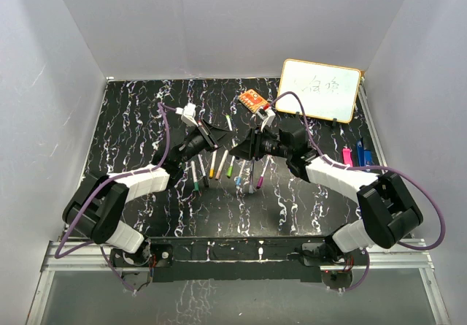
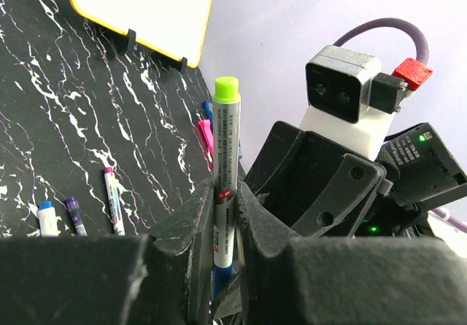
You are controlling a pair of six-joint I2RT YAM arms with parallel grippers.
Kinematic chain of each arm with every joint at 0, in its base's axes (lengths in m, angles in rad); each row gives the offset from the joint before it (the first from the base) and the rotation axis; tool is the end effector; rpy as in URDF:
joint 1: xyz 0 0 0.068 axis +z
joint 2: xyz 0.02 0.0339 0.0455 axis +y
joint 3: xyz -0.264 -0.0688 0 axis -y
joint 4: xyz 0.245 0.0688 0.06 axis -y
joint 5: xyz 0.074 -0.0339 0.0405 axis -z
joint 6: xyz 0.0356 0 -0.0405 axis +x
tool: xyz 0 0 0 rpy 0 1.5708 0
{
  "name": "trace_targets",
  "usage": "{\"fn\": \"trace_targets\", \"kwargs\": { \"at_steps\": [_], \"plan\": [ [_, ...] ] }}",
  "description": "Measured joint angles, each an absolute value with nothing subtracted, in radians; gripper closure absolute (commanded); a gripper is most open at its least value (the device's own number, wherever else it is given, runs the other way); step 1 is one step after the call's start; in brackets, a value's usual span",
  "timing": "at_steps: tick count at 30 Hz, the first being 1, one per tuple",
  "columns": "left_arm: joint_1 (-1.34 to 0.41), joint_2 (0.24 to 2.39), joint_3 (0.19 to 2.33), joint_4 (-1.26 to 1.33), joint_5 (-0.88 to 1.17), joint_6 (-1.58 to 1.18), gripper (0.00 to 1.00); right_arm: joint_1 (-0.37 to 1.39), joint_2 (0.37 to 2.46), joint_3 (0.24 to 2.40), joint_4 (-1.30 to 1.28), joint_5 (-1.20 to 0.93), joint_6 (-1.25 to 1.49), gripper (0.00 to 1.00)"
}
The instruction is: Open the pen caps
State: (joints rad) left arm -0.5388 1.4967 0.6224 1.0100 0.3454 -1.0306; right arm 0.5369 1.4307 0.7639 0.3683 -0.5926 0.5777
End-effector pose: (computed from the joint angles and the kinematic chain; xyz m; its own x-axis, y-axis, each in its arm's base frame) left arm 0.2600 -0.1695 0.2419 -0.6013 -0.5807 -0.5489 0.4960 0.2673 -0.8262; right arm 0.2577 0.1765 0.2401 -0.6939 0.1141 -0.7110 -0.6017 0.4505 0.6595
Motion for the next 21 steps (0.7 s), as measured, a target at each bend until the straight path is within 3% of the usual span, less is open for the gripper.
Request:
{"fn": "trace_targets", "kwargs": {
  "at_steps": [9,14,21],
  "plan": [
    [-0.539,1.474,0.621,0.992,0.328,-1.021,1.0,0.537,1.405,0.764,0.368,-0.586,0.577,0.78],
    [-0.539,1.472,0.62,0.982,0.321,-1.016,1.0,0.537,1.404,0.764,0.364,-0.582,0.579,0.99],
    [-0.539,1.46,0.62,0.97,0.307,-1.007,1.0,0.537,1.399,0.763,0.363,-0.58,0.577,1.0]
  ]
}}
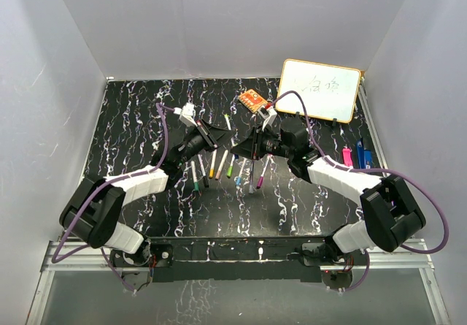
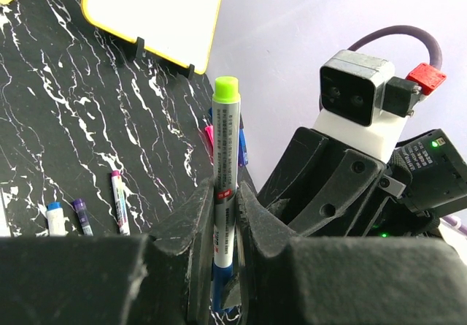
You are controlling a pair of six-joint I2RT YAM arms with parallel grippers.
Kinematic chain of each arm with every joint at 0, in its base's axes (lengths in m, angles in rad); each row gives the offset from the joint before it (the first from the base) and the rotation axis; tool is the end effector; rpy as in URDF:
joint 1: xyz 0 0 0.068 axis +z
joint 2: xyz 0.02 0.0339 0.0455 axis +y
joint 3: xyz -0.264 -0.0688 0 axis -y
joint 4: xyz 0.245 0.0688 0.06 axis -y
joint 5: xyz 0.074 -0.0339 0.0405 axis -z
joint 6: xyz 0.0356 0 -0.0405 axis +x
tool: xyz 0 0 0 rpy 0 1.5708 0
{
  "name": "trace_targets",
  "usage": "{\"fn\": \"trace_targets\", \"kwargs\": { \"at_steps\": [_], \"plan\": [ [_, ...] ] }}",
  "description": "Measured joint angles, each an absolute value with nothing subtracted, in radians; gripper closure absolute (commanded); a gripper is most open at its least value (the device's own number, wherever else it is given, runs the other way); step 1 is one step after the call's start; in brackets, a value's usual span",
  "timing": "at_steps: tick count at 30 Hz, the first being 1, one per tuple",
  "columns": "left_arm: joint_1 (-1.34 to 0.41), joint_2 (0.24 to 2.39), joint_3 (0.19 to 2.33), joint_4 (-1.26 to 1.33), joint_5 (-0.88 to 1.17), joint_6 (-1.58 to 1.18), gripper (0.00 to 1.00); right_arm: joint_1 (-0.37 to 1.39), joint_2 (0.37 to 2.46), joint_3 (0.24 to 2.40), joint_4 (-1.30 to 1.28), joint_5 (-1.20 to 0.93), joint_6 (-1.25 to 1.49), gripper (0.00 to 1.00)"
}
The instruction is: Open the pen caps
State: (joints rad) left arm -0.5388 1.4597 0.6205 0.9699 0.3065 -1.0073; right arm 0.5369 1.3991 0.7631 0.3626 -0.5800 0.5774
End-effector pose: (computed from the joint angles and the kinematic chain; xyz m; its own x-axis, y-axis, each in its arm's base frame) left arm 0.2572 -0.1663 0.2477 -0.5709 -0.5978 -0.5628 0.4930 0.2986 -0.8172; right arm 0.2543 0.1741 0.2483 -0.6754 0.1293 -0.7260 -0.6117 0.4515 0.6496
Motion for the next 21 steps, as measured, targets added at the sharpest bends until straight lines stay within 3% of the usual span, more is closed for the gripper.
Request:
{"fn": "trace_targets", "kwargs": {
  "at_steps": [21],
  "plan": [
    [-0.49,1.44,0.682,0.834,0.376,-0.942,1.0,0.537,1.399,0.756,0.389,-0.568,0.569,1.0]
  ]
}}
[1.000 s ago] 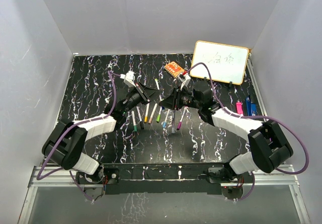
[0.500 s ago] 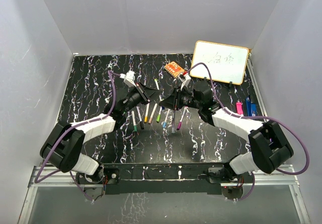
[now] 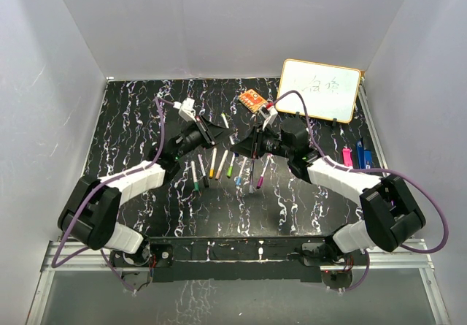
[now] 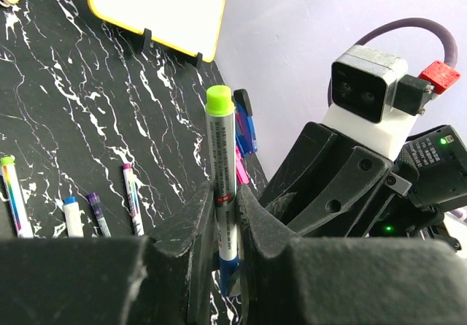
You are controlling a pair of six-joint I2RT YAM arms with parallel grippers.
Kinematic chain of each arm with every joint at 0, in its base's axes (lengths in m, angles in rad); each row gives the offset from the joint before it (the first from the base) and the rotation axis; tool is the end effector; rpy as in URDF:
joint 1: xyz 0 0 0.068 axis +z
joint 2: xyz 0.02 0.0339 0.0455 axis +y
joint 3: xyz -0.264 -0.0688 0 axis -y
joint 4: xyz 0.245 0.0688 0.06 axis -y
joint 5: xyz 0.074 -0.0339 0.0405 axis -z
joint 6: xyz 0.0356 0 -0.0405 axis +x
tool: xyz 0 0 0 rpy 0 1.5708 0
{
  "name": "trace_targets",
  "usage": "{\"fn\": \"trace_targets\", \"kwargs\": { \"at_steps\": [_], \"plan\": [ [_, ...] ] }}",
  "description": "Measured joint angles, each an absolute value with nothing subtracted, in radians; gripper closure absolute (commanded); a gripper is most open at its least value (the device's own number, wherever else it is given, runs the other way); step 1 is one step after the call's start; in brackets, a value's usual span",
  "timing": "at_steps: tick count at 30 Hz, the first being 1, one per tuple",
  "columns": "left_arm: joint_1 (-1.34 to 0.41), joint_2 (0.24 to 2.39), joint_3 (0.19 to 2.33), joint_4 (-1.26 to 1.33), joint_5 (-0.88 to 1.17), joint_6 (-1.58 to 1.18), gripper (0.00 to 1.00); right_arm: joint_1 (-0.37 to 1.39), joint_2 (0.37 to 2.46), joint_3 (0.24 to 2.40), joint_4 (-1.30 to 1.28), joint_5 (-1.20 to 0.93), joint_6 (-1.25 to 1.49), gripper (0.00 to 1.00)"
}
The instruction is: Open the pen caps
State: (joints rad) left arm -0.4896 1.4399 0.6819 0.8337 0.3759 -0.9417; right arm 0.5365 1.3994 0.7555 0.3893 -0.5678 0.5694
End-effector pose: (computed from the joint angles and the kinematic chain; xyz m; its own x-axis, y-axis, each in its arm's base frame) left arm 0.2688 -0.1580 0.2585 -0.5756 -0.5455 -0.6092 0.5014 0.3530 -0.7899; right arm 0.2546 0.1737 0.2483 -0.6558 0.1388 -0.7421 -0.6230 0.4557 0.6358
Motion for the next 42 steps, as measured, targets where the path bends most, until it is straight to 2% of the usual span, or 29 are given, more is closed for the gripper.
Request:
{"fn": "trace_targets", "kwargs": {
  "at_steps": [42],
  "plan": [
    [-0.427,1.612,0.96,0.662,0.567,-0.878,1.0,0.514,1.409,0.749,0.46,-0.459,0.528,1.0]
  ]
}}
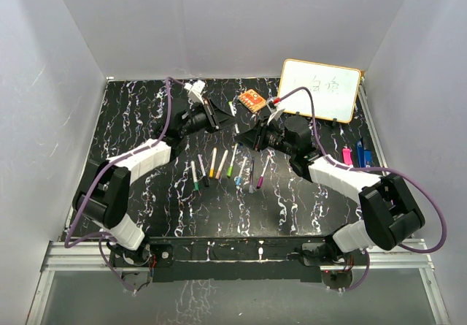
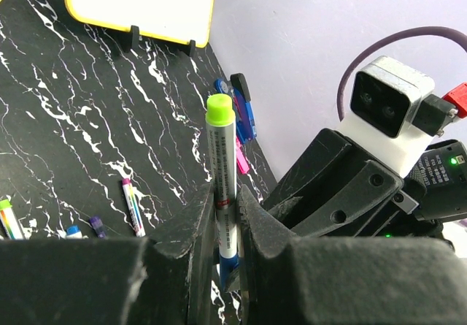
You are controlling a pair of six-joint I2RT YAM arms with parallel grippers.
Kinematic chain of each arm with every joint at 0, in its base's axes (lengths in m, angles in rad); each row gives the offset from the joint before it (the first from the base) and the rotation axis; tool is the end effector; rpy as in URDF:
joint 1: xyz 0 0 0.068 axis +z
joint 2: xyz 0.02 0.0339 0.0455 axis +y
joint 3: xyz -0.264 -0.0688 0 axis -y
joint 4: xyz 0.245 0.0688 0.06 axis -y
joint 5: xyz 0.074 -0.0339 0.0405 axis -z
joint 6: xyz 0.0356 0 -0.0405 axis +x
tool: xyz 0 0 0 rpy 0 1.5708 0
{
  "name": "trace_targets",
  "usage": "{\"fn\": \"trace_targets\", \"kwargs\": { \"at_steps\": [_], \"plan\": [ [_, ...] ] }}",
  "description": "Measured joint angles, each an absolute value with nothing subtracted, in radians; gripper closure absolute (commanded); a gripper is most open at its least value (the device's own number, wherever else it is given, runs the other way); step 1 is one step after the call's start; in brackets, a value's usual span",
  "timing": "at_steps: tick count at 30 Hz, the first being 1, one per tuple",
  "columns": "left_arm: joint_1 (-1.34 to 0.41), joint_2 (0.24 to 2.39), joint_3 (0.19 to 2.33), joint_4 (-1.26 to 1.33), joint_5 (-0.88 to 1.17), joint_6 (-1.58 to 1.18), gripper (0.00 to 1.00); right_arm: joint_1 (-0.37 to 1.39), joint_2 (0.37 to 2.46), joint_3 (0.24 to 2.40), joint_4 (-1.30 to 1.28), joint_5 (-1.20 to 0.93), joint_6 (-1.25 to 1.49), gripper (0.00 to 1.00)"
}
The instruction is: Open the pen caps
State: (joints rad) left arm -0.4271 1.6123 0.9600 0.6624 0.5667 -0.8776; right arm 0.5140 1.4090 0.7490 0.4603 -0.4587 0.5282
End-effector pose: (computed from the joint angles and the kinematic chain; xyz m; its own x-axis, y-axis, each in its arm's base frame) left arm 0.3253 -0.1690 0.2773 -0.6388 -0.4223 -0.6431 0.5426 0.3454 -0.7657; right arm 0.2636 0.1669 0.2502 -0.5618 0.2017 -0.8023 -0.6201 0.5392 0.5698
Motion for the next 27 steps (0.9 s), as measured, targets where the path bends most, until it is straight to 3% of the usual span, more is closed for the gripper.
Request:
{"fn": "trace_targets", "kwargs": {
  "at_steps": [18,27],
  "plan": [
    [-0.4,1.674,1.04,0.619,0.648,-0.883,1.0,0.508,1.414,0.735,0.499,-0.433,0.525,1.0],
    [-0.151,1.719,1.186,0.793,0.257,-0.863,1.0,0.569,1.411,0.612,0.227,-0.66,0.526,1.0]
  ]
}}
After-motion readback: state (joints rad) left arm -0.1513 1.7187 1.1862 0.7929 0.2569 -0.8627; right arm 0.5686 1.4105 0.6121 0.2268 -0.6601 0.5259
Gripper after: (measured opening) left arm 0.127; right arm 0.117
